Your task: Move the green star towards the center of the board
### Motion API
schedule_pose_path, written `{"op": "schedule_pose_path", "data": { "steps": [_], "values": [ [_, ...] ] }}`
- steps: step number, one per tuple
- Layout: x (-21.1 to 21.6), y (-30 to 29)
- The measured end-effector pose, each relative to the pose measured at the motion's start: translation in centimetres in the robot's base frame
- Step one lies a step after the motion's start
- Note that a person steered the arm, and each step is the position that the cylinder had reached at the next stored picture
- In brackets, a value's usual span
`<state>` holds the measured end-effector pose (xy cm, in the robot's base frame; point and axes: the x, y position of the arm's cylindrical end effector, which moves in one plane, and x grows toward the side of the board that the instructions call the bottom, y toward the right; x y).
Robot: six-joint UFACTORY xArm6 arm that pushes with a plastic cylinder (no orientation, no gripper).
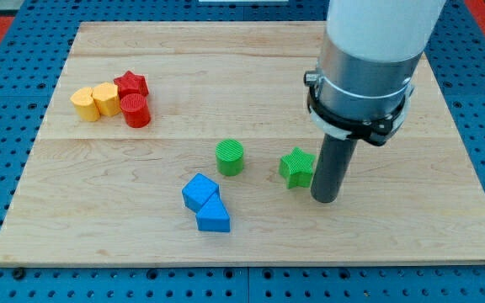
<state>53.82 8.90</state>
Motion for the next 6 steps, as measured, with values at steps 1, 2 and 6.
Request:
{"op": "schedule_pose_path", "data": {
  "steps": [1, 2, 6],
  "values": [
    [-1.9, -1.5],
    [-5.1, -2.9],
    [-8.7, -6.1]
  ]
}}
